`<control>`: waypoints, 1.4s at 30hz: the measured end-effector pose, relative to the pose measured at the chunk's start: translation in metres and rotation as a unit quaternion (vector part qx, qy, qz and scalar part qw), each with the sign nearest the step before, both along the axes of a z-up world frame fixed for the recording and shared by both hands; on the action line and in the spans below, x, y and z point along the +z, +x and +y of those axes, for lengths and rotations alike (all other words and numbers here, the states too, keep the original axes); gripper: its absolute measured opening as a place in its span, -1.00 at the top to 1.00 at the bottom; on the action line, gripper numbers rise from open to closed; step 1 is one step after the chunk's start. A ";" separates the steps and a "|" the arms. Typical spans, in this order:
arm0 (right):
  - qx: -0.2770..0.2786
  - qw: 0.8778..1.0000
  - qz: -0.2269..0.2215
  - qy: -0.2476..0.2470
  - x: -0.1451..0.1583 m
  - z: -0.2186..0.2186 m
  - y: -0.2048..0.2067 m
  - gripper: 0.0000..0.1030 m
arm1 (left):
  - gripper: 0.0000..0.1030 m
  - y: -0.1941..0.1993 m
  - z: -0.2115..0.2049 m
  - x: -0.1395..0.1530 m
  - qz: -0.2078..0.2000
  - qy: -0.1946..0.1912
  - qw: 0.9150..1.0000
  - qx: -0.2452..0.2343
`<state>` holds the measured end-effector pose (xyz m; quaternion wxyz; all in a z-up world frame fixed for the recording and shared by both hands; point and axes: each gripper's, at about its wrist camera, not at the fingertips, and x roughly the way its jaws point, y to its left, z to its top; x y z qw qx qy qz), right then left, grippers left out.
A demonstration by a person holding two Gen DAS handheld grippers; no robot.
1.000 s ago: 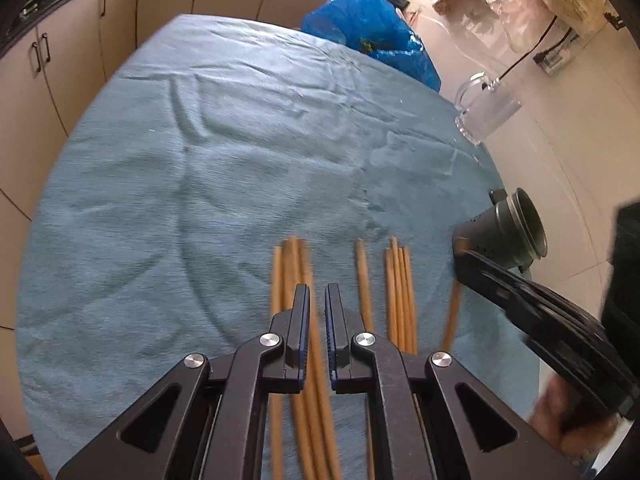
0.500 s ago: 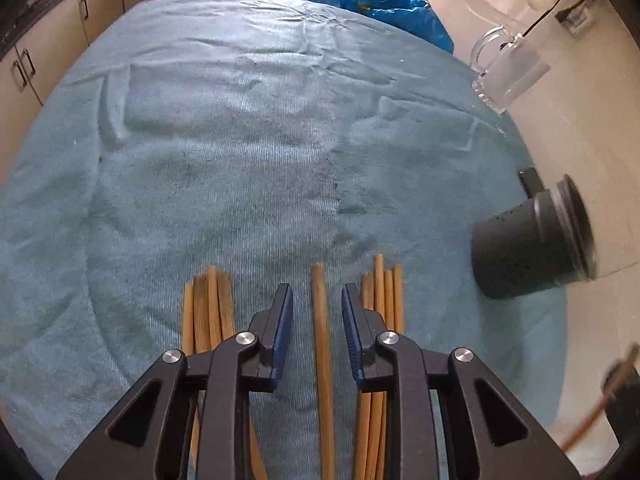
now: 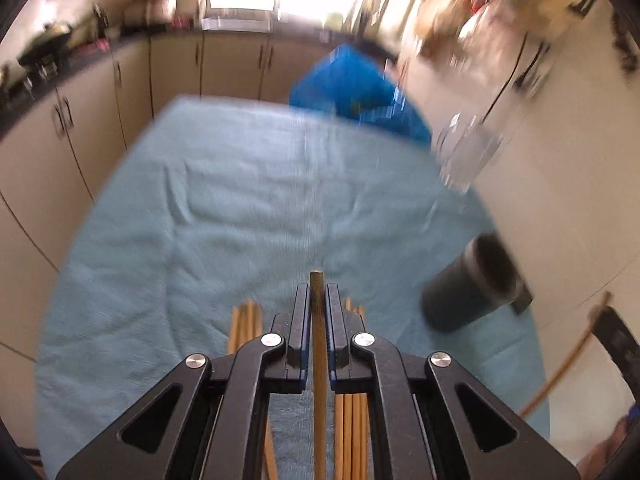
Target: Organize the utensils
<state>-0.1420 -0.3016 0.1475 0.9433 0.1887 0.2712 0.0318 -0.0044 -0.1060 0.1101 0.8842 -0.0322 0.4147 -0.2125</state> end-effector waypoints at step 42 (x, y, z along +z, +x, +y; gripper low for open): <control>-0.030 0.995 -0.089 -0.039 0.023 -0.007 -0.052 0.86 | 0.89 -0.071 0.021 0.069 -0.118 -0.030 0.992 0.009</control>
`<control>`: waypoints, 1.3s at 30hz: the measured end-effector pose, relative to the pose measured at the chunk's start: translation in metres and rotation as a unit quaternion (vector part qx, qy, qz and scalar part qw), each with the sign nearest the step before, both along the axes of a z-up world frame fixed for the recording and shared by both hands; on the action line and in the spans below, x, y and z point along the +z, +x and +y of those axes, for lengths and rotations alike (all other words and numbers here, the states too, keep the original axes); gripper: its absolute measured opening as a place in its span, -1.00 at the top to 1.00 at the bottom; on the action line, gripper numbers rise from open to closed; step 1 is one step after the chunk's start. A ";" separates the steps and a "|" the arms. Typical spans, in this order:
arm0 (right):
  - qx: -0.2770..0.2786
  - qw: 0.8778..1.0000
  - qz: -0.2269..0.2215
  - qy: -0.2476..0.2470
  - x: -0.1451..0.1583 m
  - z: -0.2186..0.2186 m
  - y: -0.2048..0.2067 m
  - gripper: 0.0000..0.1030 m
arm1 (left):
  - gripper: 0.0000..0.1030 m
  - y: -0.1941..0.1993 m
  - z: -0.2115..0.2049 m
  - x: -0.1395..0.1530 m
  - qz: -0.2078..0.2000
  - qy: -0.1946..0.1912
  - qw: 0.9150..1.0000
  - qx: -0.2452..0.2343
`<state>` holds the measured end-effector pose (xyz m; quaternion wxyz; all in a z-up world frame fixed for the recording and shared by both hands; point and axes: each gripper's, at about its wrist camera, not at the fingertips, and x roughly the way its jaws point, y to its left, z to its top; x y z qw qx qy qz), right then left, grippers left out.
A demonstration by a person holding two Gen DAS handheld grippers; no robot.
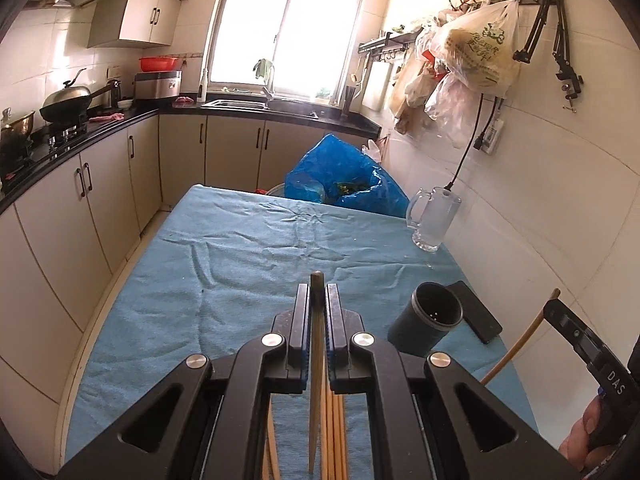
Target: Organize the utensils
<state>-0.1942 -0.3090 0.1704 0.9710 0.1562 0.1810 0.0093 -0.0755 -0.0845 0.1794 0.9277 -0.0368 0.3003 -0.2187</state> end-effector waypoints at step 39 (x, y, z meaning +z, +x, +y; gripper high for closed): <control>-0.105 0.991 -0.083 0.002 0.082 -0.090 0.042 0.85 | 0.89 0.050 -0.147 0.114 -0.041 -0.039 0.992 -0.112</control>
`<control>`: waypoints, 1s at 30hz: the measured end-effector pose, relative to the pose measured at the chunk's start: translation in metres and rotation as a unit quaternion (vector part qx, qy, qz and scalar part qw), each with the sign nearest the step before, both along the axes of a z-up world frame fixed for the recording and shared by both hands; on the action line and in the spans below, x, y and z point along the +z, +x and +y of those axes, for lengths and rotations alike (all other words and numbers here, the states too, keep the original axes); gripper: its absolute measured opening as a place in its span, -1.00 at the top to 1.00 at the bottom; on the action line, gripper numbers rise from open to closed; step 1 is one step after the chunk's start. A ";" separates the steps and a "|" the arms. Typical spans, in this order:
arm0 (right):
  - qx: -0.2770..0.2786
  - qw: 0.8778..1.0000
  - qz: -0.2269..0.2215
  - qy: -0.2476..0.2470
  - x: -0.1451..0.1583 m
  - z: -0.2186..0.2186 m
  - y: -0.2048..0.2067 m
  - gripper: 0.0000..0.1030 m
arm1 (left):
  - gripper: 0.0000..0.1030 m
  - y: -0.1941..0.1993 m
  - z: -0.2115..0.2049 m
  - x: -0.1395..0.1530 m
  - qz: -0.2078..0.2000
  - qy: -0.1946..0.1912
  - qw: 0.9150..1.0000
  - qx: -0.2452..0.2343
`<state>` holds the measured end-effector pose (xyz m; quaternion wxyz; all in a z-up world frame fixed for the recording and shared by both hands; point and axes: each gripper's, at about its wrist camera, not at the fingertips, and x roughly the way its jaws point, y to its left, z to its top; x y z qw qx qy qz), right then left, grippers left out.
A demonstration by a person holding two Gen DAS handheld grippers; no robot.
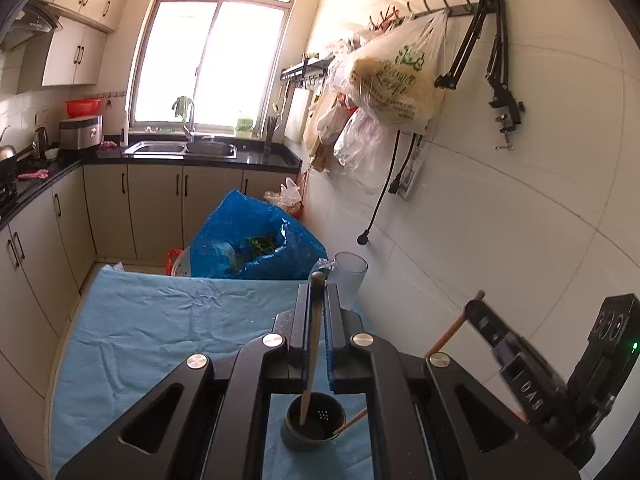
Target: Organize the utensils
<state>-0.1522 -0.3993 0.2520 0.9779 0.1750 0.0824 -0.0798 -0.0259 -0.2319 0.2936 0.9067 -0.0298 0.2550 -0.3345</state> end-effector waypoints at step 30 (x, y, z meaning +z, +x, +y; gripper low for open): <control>-0.021 0.998 0.061 -0.006 -0.050 -0.008 -0.001 -0.70 | 0.12 0.007 0.042 -0.075 0.061 0.004 0.997 0.041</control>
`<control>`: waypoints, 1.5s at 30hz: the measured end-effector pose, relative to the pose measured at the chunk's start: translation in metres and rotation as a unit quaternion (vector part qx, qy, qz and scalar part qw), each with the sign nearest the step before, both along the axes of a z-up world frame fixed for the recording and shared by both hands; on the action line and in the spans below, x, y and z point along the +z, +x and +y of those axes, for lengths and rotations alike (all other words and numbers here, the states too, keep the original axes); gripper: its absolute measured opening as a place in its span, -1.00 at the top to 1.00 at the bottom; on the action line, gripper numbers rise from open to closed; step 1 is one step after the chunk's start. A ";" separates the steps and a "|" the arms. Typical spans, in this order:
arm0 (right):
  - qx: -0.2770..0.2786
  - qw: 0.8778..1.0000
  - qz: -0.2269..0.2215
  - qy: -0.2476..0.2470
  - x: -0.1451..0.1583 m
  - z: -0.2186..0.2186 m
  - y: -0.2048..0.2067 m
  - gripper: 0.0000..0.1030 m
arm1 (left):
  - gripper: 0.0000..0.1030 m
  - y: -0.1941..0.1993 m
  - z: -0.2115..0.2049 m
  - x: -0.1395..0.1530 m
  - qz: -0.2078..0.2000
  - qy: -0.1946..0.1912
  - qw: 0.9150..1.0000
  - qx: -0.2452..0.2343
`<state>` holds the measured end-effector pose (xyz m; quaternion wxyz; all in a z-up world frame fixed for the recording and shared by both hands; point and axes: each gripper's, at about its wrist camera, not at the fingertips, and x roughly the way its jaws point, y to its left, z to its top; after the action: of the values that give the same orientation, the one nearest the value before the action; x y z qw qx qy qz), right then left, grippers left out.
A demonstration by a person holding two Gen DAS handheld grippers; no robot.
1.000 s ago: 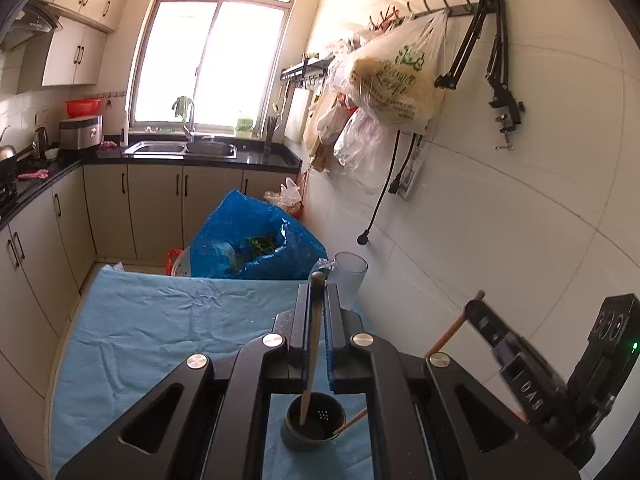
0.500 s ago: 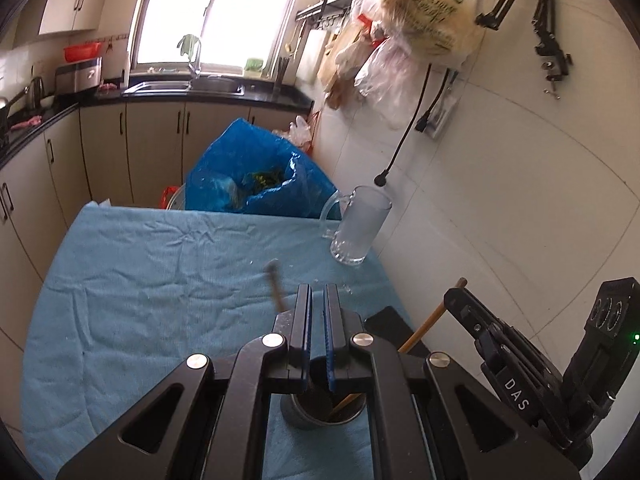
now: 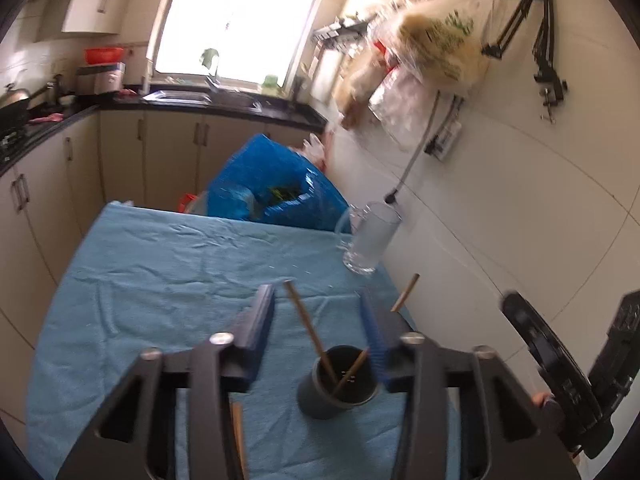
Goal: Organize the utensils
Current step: 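Open both grippers to drop the chopsticks into the black cup, then move both tools back down to the chopstick pile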
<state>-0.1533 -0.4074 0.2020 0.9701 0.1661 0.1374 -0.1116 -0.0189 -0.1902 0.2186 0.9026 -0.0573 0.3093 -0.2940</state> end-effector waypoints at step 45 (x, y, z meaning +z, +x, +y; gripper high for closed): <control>0.121 0.966 0.212 0.081 -0.114 0.081 -0.003 -0.93 | 0.40 0.050 0.129 -0.203 0.244 0.154 0.954 0.077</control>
<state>-0.1567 -0.3261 0.0883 0.9086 0.1983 0.3674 -0.0144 0.0315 -0.0613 0.0152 0.8174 -0.0110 0.5563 -0.1492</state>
